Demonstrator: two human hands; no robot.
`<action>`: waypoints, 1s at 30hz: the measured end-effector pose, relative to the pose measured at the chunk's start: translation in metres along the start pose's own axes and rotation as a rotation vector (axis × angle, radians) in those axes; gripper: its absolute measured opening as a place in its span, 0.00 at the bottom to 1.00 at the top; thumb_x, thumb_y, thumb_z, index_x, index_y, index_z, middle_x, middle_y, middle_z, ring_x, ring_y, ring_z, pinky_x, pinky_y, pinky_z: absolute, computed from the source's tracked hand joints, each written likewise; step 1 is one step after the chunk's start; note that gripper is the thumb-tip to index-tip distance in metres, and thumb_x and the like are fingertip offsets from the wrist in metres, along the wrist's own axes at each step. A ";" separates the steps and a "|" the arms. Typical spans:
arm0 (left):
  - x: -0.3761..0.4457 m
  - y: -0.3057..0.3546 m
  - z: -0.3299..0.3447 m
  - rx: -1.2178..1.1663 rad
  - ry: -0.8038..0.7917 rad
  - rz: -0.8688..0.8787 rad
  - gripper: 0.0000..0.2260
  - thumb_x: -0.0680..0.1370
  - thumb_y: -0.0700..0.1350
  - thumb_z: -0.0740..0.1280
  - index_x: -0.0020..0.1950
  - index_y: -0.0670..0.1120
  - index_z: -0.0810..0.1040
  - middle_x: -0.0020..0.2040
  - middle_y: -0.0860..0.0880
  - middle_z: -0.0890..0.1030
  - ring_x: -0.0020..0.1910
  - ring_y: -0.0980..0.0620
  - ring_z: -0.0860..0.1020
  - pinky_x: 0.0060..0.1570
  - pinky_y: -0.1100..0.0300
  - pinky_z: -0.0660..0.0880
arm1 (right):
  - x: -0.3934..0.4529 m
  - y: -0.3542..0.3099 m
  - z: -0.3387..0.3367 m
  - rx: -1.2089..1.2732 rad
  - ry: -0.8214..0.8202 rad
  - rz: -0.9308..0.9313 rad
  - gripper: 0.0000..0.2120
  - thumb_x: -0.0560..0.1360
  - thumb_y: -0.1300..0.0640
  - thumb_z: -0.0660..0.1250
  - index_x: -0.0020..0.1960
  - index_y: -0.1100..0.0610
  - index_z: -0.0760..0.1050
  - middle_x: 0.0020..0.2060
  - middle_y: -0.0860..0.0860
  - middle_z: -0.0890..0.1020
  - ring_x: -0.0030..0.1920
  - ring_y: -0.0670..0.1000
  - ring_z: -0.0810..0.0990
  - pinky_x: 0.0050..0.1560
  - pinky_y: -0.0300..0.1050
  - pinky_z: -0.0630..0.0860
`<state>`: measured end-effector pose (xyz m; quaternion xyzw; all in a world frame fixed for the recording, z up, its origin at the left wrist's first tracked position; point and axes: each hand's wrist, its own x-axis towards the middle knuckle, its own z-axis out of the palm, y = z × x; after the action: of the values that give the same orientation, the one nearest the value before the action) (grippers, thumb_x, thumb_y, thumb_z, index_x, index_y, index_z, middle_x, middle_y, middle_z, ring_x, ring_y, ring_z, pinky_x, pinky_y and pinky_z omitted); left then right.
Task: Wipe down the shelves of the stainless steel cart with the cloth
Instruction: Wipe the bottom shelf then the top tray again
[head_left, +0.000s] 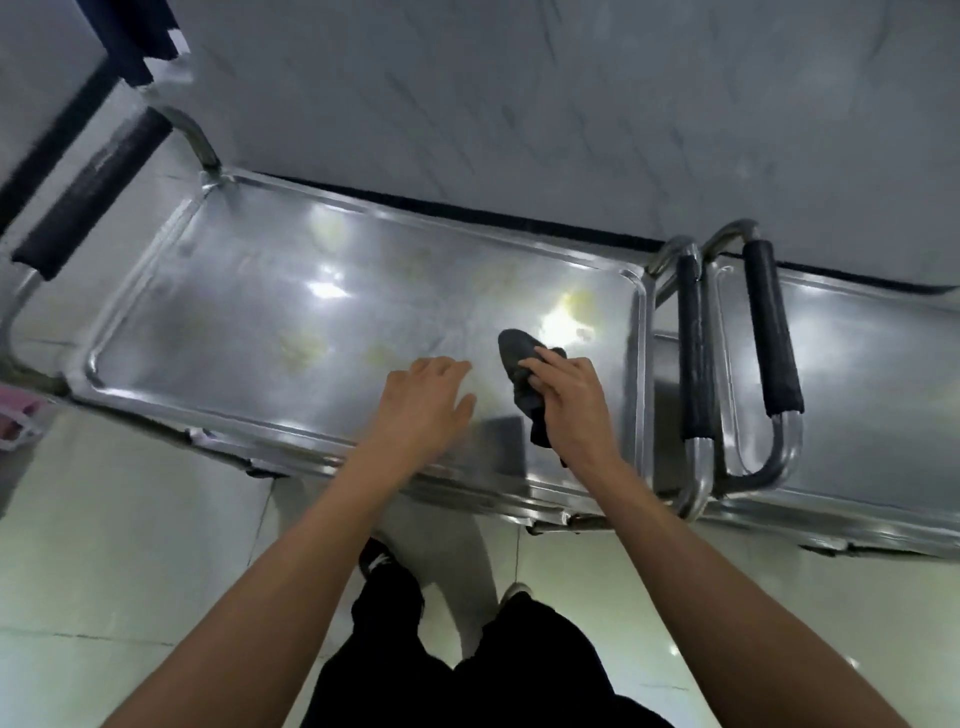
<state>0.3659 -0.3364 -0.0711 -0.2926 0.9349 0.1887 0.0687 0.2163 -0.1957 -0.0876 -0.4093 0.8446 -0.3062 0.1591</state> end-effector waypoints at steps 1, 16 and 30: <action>0.007 -0.006 -0.002 -0.006 -0.014 0.022 0.22 0.83 0.54 0.58 0.77 0.51 0.64 0.76 0.49 0.68 0.74 0.46 0.66 0.69 0.46 0.66 | 0.004 -0.003 0.003 0.000 0.005 0.027 0.17 0.79 0.70 0.61 0.64 0.59 0.80 0.67 0.56 0.77 0.70 0.60 0.72 0.72 0.50 0.64; 0.112 -0.045 -0.009 -0.005 -0.071 0.105 0.20 0.83 0.53 0.60 0.74 0.51 0.70 0.73 0.48 0.72 0.72 0.46 0.68 0.69 0.45 0.67 | 0.083 0.010 0.043 0.113 0.164 0.159 0.15 0.80 0.68 0.63 0.62 0.58 0.81 0.64 0.58 0.78 0.61 0.54 0.74 0.66 0.33 0.68; 0.200 -0.133 -0.028 0.002 0.013 -0.039 0.19 0.82 0.53 0.63 0.72 0.52 0.73 0.71 0.49 0.74 0.71 0.47 0.70 0.70 0.45 0.65 | 0.237 -0.023 0.112 0.112 0.118 0.075 0.15 0.80 0.69 0.62 0.63 0.60 0.80 0.64 0.59 0.79 0.61 0.61 0.73 0.63 0.27 0.63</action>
<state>0.2779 -0.5523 -0.1342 -0.3120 0.9296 0.1845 0.0666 0.1429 -0.4371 -0.1621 -0.3489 0.8490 -0.3703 0.1429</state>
